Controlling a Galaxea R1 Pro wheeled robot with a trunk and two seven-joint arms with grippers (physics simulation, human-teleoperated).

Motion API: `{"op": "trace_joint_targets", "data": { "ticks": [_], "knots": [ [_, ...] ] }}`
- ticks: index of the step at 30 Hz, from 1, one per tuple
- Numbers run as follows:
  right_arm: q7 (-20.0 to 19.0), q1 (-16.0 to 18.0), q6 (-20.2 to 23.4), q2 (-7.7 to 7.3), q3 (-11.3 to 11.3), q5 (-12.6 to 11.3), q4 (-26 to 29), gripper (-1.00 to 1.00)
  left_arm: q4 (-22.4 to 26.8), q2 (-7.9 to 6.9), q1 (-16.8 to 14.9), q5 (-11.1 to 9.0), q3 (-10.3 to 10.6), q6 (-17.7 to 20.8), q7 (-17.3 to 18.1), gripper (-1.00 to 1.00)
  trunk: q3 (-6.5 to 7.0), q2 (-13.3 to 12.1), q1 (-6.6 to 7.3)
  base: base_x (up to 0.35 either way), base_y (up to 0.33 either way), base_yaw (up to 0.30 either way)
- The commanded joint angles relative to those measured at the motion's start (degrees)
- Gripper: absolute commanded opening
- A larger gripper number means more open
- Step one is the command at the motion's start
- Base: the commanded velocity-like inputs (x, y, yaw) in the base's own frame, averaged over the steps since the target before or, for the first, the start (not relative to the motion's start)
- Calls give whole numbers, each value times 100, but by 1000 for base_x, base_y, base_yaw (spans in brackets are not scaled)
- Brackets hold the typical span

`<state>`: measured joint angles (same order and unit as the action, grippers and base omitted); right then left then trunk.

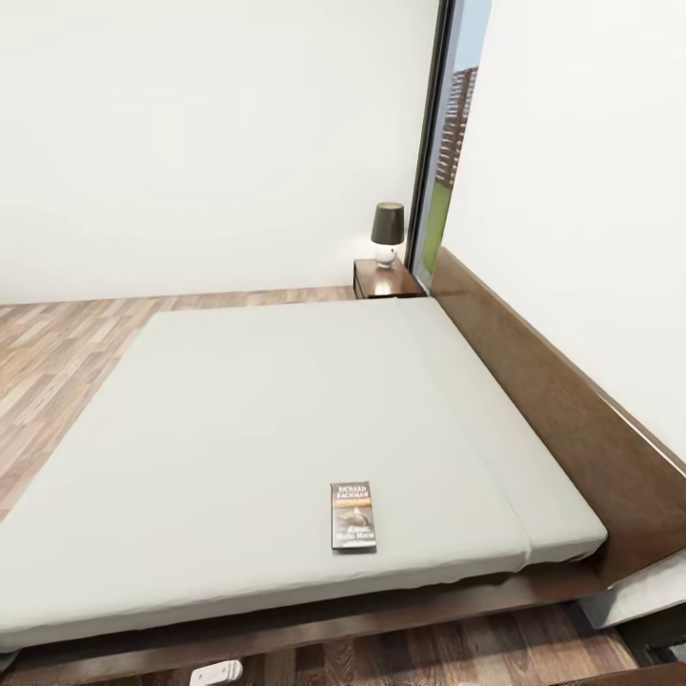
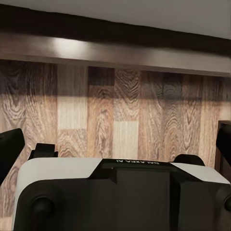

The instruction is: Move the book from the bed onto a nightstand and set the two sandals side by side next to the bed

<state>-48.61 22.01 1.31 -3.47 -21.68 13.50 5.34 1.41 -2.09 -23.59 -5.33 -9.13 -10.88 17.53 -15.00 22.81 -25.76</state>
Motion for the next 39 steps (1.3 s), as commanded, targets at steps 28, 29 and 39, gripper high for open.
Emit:
{"op": "trace_joint_targets", "data": {
  "ticks": [28, 29, 39],
  "knots": [
    [1, 5, 36, 13, -39, 38, 11, 100, 1966, 297, -154, -42, -10, 1561, 1558, 100, -260, 11, -3, 0, 0, 0],
    [1, 5, 36, 13, -39, 36, 11, 100, 2228, 357, -157, -41, -9, 1791, 1564, 100, -269, 11, -3, 0, 0, 0],
    [1, 8, 36, 13, -39, 37, 11, 100, 5737, 1049, -826, -71, 6, 4971, 1447, 100, -359, 11, -3, 0, 0, 0]
  ]
}}
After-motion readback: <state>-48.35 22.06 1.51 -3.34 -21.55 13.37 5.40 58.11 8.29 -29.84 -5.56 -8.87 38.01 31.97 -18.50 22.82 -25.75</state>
